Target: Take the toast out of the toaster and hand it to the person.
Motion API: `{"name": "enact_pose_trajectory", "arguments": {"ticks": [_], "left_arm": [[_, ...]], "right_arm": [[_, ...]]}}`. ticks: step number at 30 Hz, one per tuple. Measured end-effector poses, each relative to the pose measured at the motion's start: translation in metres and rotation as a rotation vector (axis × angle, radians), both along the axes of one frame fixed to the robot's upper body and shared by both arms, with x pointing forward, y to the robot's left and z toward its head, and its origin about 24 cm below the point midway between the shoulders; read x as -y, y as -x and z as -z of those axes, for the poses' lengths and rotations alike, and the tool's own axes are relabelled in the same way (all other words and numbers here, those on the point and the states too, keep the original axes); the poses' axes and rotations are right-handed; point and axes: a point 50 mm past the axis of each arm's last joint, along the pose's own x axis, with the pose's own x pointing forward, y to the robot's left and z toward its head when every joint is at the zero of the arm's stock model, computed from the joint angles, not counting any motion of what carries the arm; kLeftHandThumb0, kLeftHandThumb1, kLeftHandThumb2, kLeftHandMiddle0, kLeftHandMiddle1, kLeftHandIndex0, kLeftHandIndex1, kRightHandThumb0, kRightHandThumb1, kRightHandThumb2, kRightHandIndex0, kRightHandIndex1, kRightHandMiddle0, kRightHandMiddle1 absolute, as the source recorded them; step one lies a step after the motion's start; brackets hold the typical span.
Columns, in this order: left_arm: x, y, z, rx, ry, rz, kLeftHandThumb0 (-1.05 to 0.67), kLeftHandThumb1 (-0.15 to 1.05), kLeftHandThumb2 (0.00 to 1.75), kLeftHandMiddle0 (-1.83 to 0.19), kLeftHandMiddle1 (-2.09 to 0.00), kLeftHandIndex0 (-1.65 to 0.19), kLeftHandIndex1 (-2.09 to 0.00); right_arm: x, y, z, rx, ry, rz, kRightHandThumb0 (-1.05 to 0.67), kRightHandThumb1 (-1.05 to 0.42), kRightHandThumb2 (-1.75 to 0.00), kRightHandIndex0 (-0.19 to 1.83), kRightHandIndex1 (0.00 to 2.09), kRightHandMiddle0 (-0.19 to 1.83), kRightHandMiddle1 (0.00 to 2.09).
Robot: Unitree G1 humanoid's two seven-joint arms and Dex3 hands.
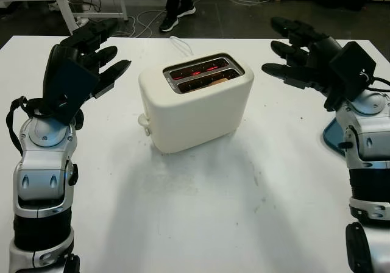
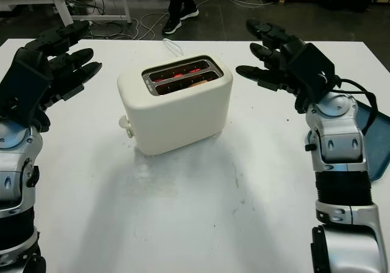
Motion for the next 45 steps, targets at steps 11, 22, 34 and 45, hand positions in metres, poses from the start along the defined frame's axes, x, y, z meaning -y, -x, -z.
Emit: {"name": "enact_pose_trajectory", "arguments": {"ticks": [11,22,34,45], "left_arm": [[0.007,-0.0009,0.0039,-0.011,-0.002,0.022,-0.51,0.92,0.09,-0.57,-0.16,-0.55,-0.03],[0.0062,-0.0028,0.006,-0.012,-0.007,0.013,-0.5,0.92,0.08,-0.56,-0.22,-0.55,-0.03],[0.004,-0.0029,0.0047,-0.029,0.007,0.008,-0.52,0.92,0.05,-0.46,-0.32,-0.54,-0.03],[0.0034,-0.0032,0.0022,-0.025,0.008,0.007,-0.51,0.92,0.06,-0.22,-0.78,-0.54,-0.03]], "right_arm": [[-0.0027,-0.0016,0.0,-0.007,-0.012,-0.008,-0.37,-0.9,0.0,0.22,0.01,0.23,0.01],[-0.003,-0.0044,0.0006,-0.018,-0.01,-0.009,-0.33,-0.89,0.0,0.21,0.01,0.22,0.0],[-0.0013,-0.0035,-0.002,-0.009,0.015,0.004,-0.34,-0.91,0.0,0.25,0.02,0.24,0.01],[-0.0017,-0.0036,-0.0017,-0.012,0.028,0.001,-0.35,-0.91,0.0,0.24,0.01,0.24,0.0]]}}
